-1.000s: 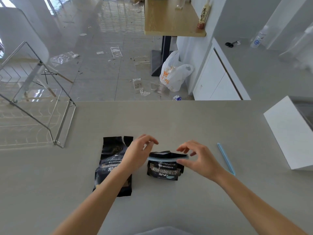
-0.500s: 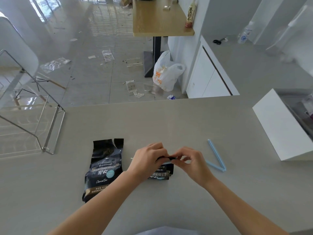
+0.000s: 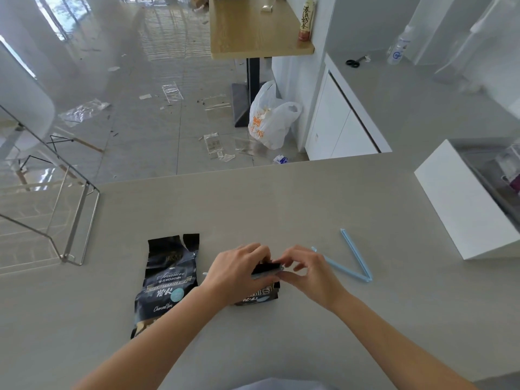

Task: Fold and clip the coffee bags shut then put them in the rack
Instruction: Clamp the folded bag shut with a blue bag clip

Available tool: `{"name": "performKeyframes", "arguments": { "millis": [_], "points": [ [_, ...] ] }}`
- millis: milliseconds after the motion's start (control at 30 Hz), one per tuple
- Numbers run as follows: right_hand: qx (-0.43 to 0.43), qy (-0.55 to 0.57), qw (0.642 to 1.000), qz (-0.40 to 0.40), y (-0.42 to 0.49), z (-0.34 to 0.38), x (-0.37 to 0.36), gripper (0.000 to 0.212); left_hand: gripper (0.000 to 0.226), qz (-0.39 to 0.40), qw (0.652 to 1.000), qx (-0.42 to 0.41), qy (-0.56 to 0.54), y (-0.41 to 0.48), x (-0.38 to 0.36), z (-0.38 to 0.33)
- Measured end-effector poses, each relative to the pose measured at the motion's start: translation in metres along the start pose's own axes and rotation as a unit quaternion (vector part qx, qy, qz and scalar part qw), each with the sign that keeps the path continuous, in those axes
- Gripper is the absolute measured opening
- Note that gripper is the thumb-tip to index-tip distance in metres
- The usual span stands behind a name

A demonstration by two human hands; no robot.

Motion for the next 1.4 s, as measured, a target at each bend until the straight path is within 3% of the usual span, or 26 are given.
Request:
{"name": "performKeyframes", "arguments": {
  "millis": [167,400,533,600,667,767,833,933,1100,1233,1400],
  "points": [
    [0.018,-0.024,1.000,0.008,0.004,0.004,-0.001,0.007,0.035,0.065,0.995,-0.072,0.034,0.006,-0.006,0.001],
    [0.014,0.007,1.000,0.022,-0.002,-0.010,-0.003,0.010,0.024,0.018,0.990,-0.129,0.049,0.007,-0.009,-0.013],
    [0.014,-0.031,0.999,0.033,0.005,-0.004,0.001,0.006,0.029,-0.002,0.997,-0.080,0.011,0.010,-0.005,-0.004],
    [0.033,-0.103,0.994,0.026,0.011,0.009,0.006,0.007,0.024,-0.021,0.999,-0.045,-0.020,0.005,0.002,0.004],
    [0.091,-0.200,0.975,-0.027,0.011,0.030,0.010,0.015,0.020,-0.029,0.998,-0.004,-0.057,-0.008,0.009,0.019],
    [0.204,-0.248,0.943,-0.092,0.002,0.069,-0.001,0.018,0.035,-0.042,0.988,0.066,-0.135,-0.038,0.012,0.045],
    [0.234,-0.263,0.934,-0.069,0.000,0.084,-0.025,0.023,0.039,-0.052,0.980,0.099,-0.166,-0.056,0.009,0.052],
    [0.212,-0.310,0.927,-0.020,0.010,0.086,-0.055,0.030,0.038,-0.096,0.953,0.144,-0.248,-0.071,-0.002,0.051],
    [0.257,-0.303,0.917,-0.033,0.014,0.085,-0.061,0.020,0.027,-0.134,0.919,0.154,-0.336,-0.075,-0.012,0.045],
    [0.277,-0.274,0.920,-0.028,0.013,0.076,-0.059,0.026,0.018,-0.134,0.898,0.157,-0.389,-0.071,-0.016,0.038],
    [0.313,-0.231,0.920,-0.048,0.013,0.070,-0.055,0.021,0.026,-0.147,0.880,0.168,-0.419,-0.066,-0.020,0.037]
  ]
}}
Point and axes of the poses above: each hand's wrist, its own y-axis towards the middle knuckle, its own x-axis out of the back of the hand, z = x × y, the point moved 5 cm from there along y, towards the middle knuckle, and after that the axes turned 14 degrees about -x, right-handed, at the moved point
